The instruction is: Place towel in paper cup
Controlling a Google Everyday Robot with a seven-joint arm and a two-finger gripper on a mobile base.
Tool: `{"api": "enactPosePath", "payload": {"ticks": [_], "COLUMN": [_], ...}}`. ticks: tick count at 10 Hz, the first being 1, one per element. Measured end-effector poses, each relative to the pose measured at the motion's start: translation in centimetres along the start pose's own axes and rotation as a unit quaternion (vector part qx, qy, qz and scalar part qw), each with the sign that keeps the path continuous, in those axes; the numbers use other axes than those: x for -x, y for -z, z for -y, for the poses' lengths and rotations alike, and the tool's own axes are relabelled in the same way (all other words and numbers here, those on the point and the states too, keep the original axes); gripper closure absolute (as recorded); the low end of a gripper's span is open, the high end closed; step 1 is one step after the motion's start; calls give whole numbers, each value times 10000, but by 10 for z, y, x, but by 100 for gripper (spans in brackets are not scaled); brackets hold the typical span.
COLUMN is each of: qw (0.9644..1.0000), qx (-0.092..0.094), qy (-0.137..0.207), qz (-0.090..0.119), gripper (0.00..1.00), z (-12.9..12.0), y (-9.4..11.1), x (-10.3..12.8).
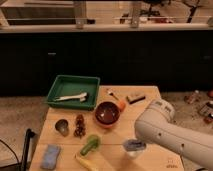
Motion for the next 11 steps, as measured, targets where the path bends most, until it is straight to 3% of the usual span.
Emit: {"api": "enactPosePath", "payload": {"ticks": [1, 2, 6, 11], "qw": [10000, 9995, 9979, 9971], "qx": [13, 85, 135, -161], "qy": [-7, -18, 184, 290], "qz": [76, 306, 612, 679], "gripper": [33, 21, 20, 20], "z": [-1, -4, 7, 24], "y": [-1, -5, -11, -9], "x": [2, 7, 23, 22]}}
